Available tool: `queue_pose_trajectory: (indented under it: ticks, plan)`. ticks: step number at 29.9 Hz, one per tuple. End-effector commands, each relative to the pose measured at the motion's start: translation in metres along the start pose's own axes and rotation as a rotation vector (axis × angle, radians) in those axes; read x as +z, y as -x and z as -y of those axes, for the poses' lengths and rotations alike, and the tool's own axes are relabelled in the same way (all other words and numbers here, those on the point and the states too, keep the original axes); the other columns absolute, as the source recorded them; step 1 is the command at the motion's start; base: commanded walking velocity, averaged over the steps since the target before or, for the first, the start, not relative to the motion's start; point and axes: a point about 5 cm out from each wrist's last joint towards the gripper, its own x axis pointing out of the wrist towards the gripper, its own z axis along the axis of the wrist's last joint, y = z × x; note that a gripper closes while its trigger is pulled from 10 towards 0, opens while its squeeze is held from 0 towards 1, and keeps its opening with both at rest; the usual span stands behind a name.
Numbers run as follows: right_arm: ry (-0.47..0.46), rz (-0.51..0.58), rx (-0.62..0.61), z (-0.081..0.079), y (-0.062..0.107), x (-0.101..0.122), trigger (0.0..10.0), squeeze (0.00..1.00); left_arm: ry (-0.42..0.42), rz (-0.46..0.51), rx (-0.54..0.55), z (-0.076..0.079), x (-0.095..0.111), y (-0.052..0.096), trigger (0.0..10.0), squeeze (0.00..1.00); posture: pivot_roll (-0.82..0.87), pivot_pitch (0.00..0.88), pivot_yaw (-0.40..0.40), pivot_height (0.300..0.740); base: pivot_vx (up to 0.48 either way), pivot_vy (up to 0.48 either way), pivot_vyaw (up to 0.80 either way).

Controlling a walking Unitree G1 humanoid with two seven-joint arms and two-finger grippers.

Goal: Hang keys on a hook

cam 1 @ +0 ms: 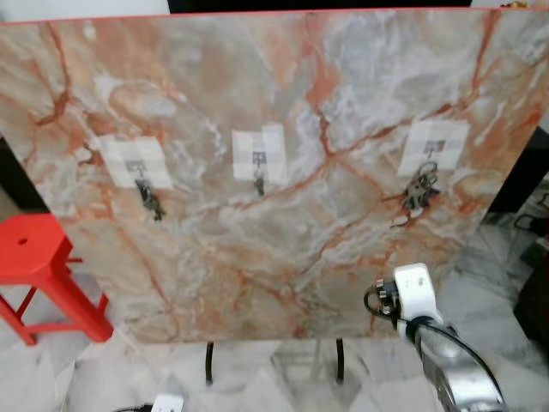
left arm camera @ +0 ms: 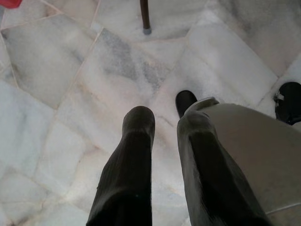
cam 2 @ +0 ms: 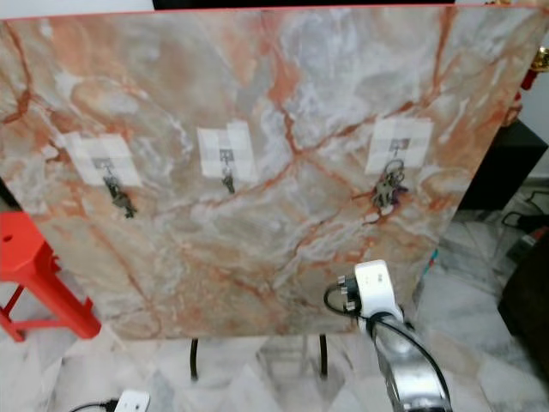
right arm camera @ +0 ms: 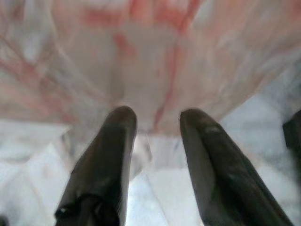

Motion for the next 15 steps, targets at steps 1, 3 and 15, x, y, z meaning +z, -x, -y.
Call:
queue_pose_trajectory:
  ticks: [1,3,15]
  plan:
    - [-0.060,-0.067,0.000,-0.006,-0.006,-0.019,10.0,0.00,0.004,-0.010,0.009,-0.002,-0.002,0.000,10.0,0.00,-0.06,0.000,-0.001,0.740,0.000,0.000,0.00]
    - [-0.110,-0.133,-0.002,-0.010,-0.008,-0.039,10.0,0.00,0.002,-0.010,0.009,-0.002,-0.002,0.000,10.0,0.00,-0.06,0.000,-0.001,0.740,0.000,0.000,0.00]
    - [-0.352,-0.464,-0.110,-0.021,0.027,-0.143,10.0,0.00,0.064,-0.017,0.023,0.000,-0.005,0.001,10.0,0.00,-0.05,0.000,-0.017,0.740,0.000,0.000,0.00]
